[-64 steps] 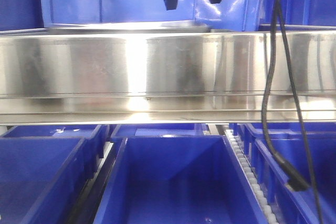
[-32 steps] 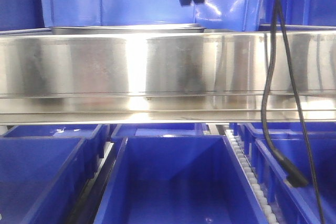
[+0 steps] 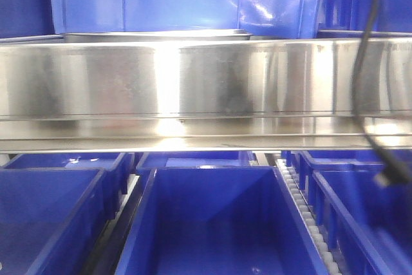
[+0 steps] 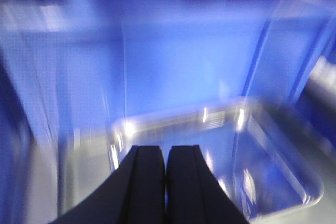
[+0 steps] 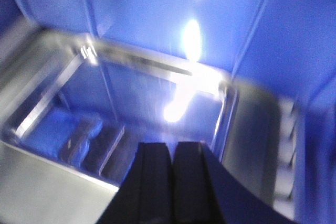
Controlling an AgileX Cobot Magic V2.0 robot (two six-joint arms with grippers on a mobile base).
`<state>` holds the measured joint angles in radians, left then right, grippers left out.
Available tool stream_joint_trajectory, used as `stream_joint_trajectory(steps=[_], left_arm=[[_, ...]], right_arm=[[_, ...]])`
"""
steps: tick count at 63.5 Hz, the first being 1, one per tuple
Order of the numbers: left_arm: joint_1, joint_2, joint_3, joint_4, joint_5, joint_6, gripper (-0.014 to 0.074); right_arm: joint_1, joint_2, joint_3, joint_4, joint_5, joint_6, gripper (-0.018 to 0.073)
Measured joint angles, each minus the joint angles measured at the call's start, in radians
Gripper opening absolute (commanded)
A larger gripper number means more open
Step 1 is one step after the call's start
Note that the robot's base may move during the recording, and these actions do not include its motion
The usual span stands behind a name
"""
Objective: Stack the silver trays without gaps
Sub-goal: 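Raise both open grippers up away from the stacked trays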
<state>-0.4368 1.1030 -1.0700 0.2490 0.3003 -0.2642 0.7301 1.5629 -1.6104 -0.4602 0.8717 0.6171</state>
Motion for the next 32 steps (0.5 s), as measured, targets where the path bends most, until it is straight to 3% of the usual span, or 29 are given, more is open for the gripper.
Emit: stream_joint_trajectory(steps=[11, 20, 32], left_arm=[[0.0, -0.224, 0.278, 0.007, -0.307, 0.0, 0.0011], [0.0, -0.414, 0.515, 0.06, -0.578, 0.007, 0.0011], [0.0, -0.532, 0.692, 0.078, -0.637, 0.025, 0.0011]], right_arm=[[0.041, -0.034, 0.0, -0.044, -0.046, 0.0, -0.0078], [0.073, -0.041, 0.0, -0.083, -0.105, 0.0, -0.0078], [0.077, -0.042, 0.0, -0.098, -0.141, 0.0, -0.0078]])
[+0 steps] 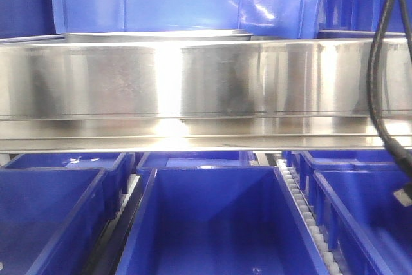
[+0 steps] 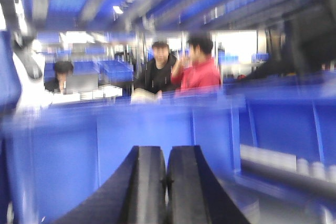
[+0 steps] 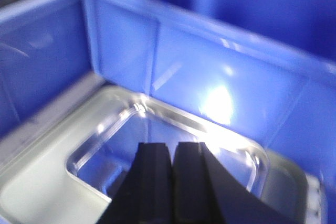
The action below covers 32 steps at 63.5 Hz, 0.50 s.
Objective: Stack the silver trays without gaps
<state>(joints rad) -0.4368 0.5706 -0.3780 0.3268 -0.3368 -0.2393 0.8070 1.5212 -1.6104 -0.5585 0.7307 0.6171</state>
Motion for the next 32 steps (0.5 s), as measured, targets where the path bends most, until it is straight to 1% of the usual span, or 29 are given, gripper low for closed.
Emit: stream_joint_trajectory(steps=[8, 32], left_arm=[[0.0, -0.024, 0.044, 0.0, -0.004, 0.002, 0.0011], [0.0, -0.024, 0.049, 0.0, 0.045, 0.002, 0.0011]], right_arm=[[0.0, 0.0, 0.0, -0.004, -0.004, 0.0, -0.0078], [0.0, 0.0, 0.0, -0.004, 0.013, 0.0, -0.0078]])
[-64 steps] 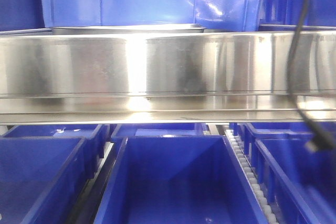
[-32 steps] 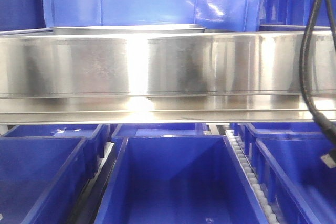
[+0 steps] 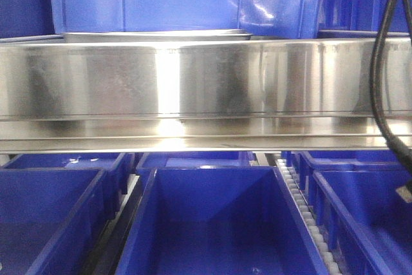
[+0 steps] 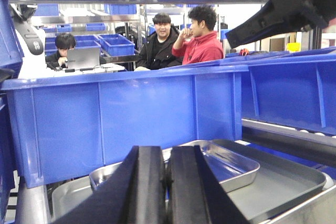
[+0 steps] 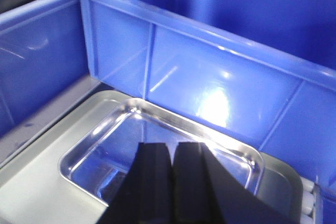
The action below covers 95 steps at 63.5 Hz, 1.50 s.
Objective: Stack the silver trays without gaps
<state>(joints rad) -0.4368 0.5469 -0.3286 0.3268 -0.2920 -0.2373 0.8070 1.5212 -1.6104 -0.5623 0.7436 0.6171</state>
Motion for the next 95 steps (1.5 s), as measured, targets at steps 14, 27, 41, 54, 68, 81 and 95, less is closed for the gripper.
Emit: stream_joint_trajectory(steps=[14, 27, 41, 54, 68, 81, 95], left_arm=[[0.0, 0.0, 0.0, 0.0, 0.002, 0.0, 0.0011], [0.0, 0.0, 0.0, 0.0, 0.002, 0.0, 0.0011], [0.0, -0.038, 0.002, 0.0, 0.002, 0.0, 0.0011], [0.074, -0.164, 0.026, -0.002, 0.024, -0.027, 0.0011], [0.264, -0.318, 0.127, -0.004, 0.032, -0.101, 0.0011], [0.329, -0.499, 0.243, -0.004, 0.032, -0.105, 0.0011], [0.332, -0.54, 0.326, -0.008, 0.033, -0.127, 0.0011]], right_arm=[[0.0, 0.0, 0.0, 0.0, -0.01, 0.0, -0.0078], [0.0, 0.0, 0.0, 0.0, -0.023, 0.0, -0.0078], [0.0, 0.0, 0.0, 0.0, -0.025, 0.0, -0.0078], [0.0, 0.0, 0.0, 0.0, -0.025, 0.0, -0.0078], [0.0, 0.0, 0.0, 0.0, -0.033, 0.0, -0.0078], [0.0, 0.0, 0.0, 0.0, -0.097, 0.0, -0.0078], [0.001, 0.0, 0.0, -0.002, -0.182, 0.0, -0.0078]])
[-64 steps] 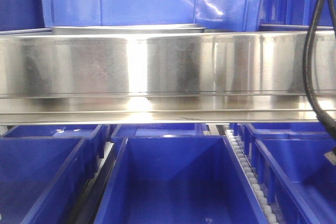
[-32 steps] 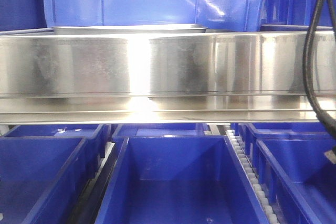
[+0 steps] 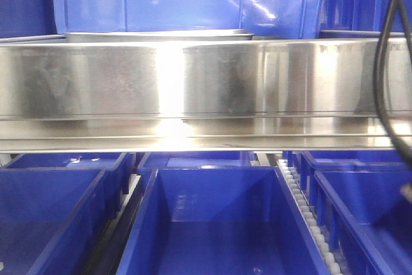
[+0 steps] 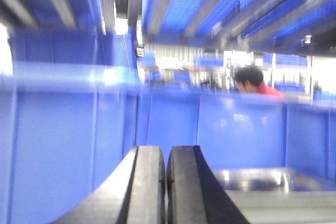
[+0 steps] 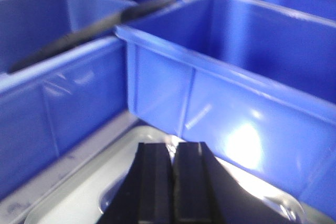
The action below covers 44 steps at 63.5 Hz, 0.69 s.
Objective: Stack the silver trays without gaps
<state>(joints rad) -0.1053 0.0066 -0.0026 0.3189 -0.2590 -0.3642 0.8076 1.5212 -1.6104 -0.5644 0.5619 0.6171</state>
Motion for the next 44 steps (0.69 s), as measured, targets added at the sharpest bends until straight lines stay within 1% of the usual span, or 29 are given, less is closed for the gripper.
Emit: stream_joint_trajectory(steps=[17, 28, 35, 40, 44], left_arm=[[0.002, -0.002, 0.004, -0.019, 0.141, -0.015, 0.0011], [0.002, -0.002, 0.004, -0.029, 0.176, -0.015, 0.0011], [0.002, -0.002, 0.004, -0.081, 0.19, 0.029, 0.0011], [0.006, -0.002, 0.004, -0.097, 0.215, 0.043, 0.0011], [0.024, -0.002, 0.004, -0.106, 0.238, 0.05, 0.0011]], right_arm=[[0.0, 0.0, 0.0, 0.0, -0.084, 0.0, -0.0078], [0.0, 0.0, 0.0, 0.0, -0.142, 0.0, -0.0078], [0.0, 0.0, 0.0, 0.0, -0.168, 0.0, -0.0078], [0.0, 0.0, 0.0, 0.0, -0.181, 0.0, -0.0078], [0.0, 0.0, 0.0, 0.0, -0.185, 0.0, -0.0078]])
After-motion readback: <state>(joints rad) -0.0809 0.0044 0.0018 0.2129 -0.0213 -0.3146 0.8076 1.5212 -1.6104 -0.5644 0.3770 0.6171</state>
